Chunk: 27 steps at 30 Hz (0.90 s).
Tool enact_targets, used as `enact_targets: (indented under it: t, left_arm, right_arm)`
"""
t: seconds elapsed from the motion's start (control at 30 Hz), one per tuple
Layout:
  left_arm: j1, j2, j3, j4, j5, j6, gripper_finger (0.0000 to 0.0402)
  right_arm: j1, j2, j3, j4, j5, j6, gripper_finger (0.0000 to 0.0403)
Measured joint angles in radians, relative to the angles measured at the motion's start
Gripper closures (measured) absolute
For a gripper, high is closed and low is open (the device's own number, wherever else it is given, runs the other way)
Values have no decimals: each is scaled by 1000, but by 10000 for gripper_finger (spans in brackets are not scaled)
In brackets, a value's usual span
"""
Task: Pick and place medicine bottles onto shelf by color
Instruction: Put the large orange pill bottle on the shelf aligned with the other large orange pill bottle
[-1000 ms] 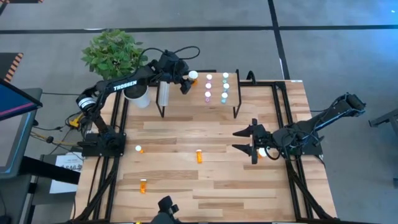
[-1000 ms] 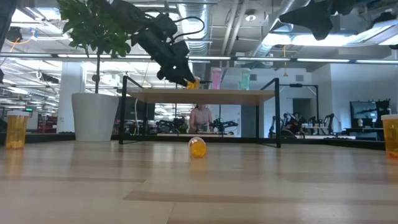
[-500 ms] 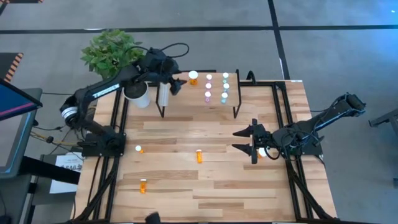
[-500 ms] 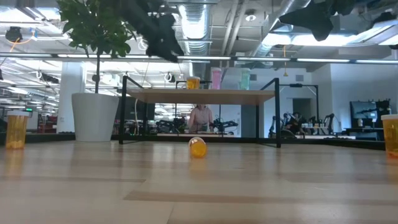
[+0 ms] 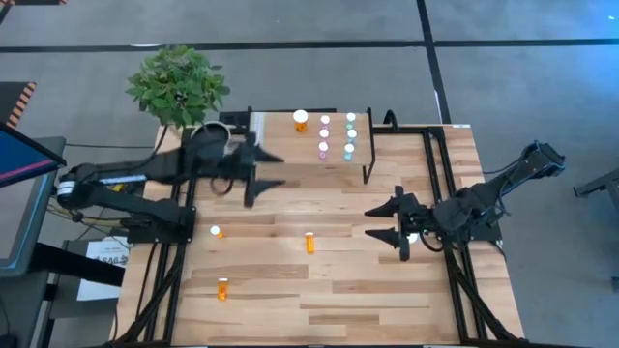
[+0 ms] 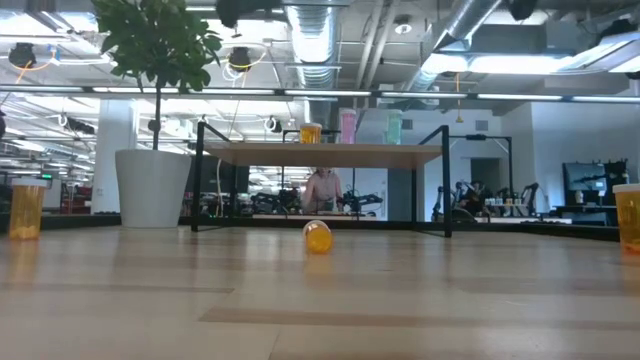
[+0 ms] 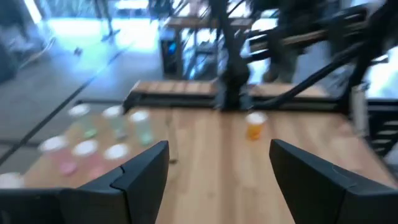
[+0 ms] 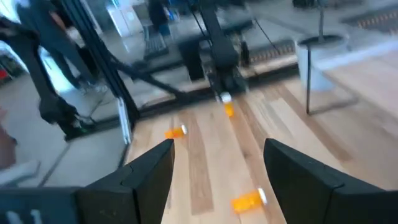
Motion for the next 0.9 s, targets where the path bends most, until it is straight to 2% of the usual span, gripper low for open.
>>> enact_targets:
  t: [0.13, 0.27, 0.37, 0.5, 0.6, 0.7, 0.83, 0.9]
  left_arm:
    - [-165, -97, -140, 142, -125, -41, 136]
    - [-308, -146, -266, 291, -241, -52, 136]
    - [-386, -153, -338, 373, -296, -61, 136]
    - [-458, -141, -393, 447, -324, -78, 136]
    - [-492, -136, -419, 477, -332, -82, 136]
    - [-515, -134, -428, 482, -345, -81, 136]
    - [-535, -134, -428, 487, -348, -62, 136]
    - [-539, -134, -428, 496, -349, -54, 136]
  right_arm:
    - [0, 53, 107, -303, 51, 172, 131]
    - [-2, 154, 236, -620, 44, 357, 131]
    - [-1, 229, 299, -805, -43, 483, 131]
    - [-1, 308, 312, -1013, -251, 696, 131]
    - [9, 365, 311, -1151, -375, 825, 131]
    - [35, 395, 311, -1233, -429, 889, 131]
    - [59, 360, 311, -1247, -427, 935, 131]
    - [67, 313, 311, -1247, -369, 966, 131]
